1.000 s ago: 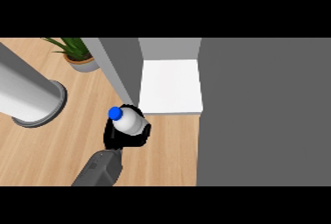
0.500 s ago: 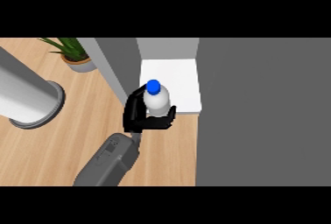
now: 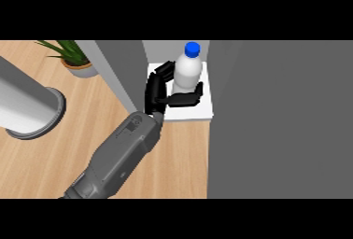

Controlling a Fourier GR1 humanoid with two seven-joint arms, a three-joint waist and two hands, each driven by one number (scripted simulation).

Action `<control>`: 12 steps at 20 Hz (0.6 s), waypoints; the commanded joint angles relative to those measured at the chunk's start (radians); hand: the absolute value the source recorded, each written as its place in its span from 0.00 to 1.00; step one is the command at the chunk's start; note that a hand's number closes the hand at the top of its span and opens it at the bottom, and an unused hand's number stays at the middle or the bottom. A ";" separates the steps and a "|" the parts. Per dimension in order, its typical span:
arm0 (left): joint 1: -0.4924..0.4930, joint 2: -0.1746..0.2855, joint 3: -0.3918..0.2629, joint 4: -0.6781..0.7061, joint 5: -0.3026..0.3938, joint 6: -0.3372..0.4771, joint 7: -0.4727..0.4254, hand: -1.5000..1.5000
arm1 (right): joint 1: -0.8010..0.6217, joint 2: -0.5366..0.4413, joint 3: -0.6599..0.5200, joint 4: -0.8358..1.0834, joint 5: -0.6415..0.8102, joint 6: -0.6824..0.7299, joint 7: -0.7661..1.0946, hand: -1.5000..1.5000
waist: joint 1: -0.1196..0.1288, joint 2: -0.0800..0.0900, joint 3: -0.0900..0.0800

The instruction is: Pick up the bottled water, place it into the cabinet and close the cabinet

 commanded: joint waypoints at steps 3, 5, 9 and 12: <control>-0.162 0.000 0.072 0.233 0.018 -0.020 0.012 1.00 | 0.017 0.006 -0.028 -0.072 -0.101 0.008 0.019 0.00 | -0.020 0.006 0.000; -0.215 0.000 0.044 0.281 0.029 0.015 -0.019 1.00 | -0.055 -0.003 -0.014 -0.043 -0.085 0.002 0.064 0.00 | -0.027 0.013 0.000; -0.241 0.000 0.035 0.431 -0.058 0.071 -0.030 1.00 | -0.047 0.003 -0.004 -0.052 -0.072 0.006 0.059 0.00 | -0.031 0.017 0.000; -0.257 0.034 0.076 0.504 -0.049 0.057 -0.039 1.00 | -0.068 0.012 -0.025 -0.014 -0.093 0.007 0.042 0.00 | -0.026 0.018 0.000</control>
